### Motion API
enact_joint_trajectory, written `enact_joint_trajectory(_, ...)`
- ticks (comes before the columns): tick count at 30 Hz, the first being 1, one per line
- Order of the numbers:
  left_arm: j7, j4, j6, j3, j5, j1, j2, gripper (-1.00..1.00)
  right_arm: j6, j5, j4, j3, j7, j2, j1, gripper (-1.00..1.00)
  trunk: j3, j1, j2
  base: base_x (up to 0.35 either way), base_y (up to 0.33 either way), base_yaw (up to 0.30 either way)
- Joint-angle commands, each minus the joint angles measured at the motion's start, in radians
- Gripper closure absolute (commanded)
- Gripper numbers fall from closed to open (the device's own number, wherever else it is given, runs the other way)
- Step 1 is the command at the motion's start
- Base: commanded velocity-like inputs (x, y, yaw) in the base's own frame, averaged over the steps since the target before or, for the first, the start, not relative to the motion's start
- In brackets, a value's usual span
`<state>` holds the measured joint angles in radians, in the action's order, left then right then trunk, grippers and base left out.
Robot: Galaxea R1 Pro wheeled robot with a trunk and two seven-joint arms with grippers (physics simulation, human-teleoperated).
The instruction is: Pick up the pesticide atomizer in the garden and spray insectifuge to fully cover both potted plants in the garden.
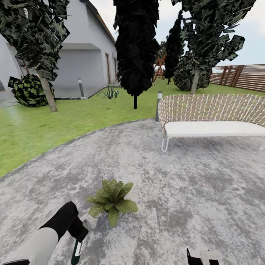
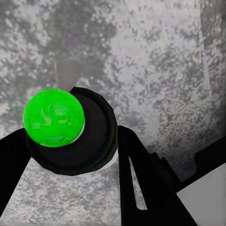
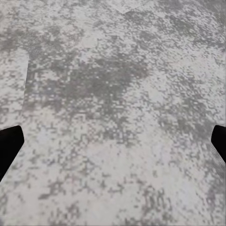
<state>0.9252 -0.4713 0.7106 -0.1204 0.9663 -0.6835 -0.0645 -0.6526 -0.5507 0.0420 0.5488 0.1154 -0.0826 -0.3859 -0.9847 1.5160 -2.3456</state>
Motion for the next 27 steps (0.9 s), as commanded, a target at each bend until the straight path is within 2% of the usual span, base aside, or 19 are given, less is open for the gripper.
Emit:
enact_joint_trajectory(1, 0.008, -0.001, 0.006, -0.007, 0.008, -0.001, 0.001, 1.0, -0.002, -0.011, -0.002, 0.003, 0.007, 0.0, -0.001, -1.0, 0.0, 0.0, 0.0, -0.093, -0.269, 0.2)
enact_joint_trajectory(5, 0.008, -0.001, 0.006, -0.018, 0.008, -0.001, -0.001, 1.0, -0.002, -0.011, -0.001, 0.003, 0.007, 0.0, -0.001, -1.0, 0.0, 0.0, 0.0, -0.183, -0.23, 0.048)
enact_joint_trajectory(6, 0.008, -0.001, 0.003, -0.059, 0.009, -0.001, -0.002, 1.0, -0.002, -0.011, -0.002, 0.003, 0.007, -0.001, -0.001, -1.0, 0.0, 0.0, 0.0, -0.158, -0.117, 0.003)
enact_joint_trajectory(8, 0.006, -0.002, 0.002, -0.076, 0.011, -0.001, -0.002, 1.0, -0.002, -0.011, -0.002, 0.003, 0.007, 0.0, -0.001, -1.0, 0.0, 0.0, 0.0, -0.054, -0.04, 0.001)
enact_joint_trajectory(13, 0.006, -0.005, 0.007, -0.071, 0.024, -0.013, 0.017, 1.0, -0.002, -0.011, -0.002, 0.003, 0.007, 0.0, -0.001, -1.0, 0.0, 0.0, 0.0, -0.005, -0.004, 0.0)
enact_joint_trajectory(16, 0.006, -0.011, 0.011, -0.058, 0.039, -0.023, 0.058, 1.0, -0.002, -0.011, -0.002, 0.003, 0.007, 0.0, -0.001, -1.0, 0.0, 0.0, 0.0, 0.0, 0.0, 0.0)
enact_joint_trajectory(19, 0.007, -0.017, 0.026, -0.039, 0.075, -0.041, 0.079, 1.0, -0.002, -0.012, -0.002, 0.003, 0.007, 0.0, -0.001, -1.0, 0.0, 0.0, 0.0, 0.0, 0.0, 0.0)
enact_joint_trajectory(24, 0.009, -0.019, 0.091, -0.031, 0.094, -0.071, 0.089, 1.0, -0.002, -0.012, -0.003, 0.003, 0.007, 0.0, -0.001, -1.0, 0.0, 0.0, 0.0, 0.0, 0.0, 0.0)
enact_joint_trajectory(27, 0.013, -0.006, 0.094, -0.029, 0.096, -0.073, 0.071, 1.0, -0.002, -0.012, -0.004, 0.003, 0.007, 0.0, -0.001, -1.0, 0.0, 0.0, 0.0, 0.0, 0.0, 0.0)
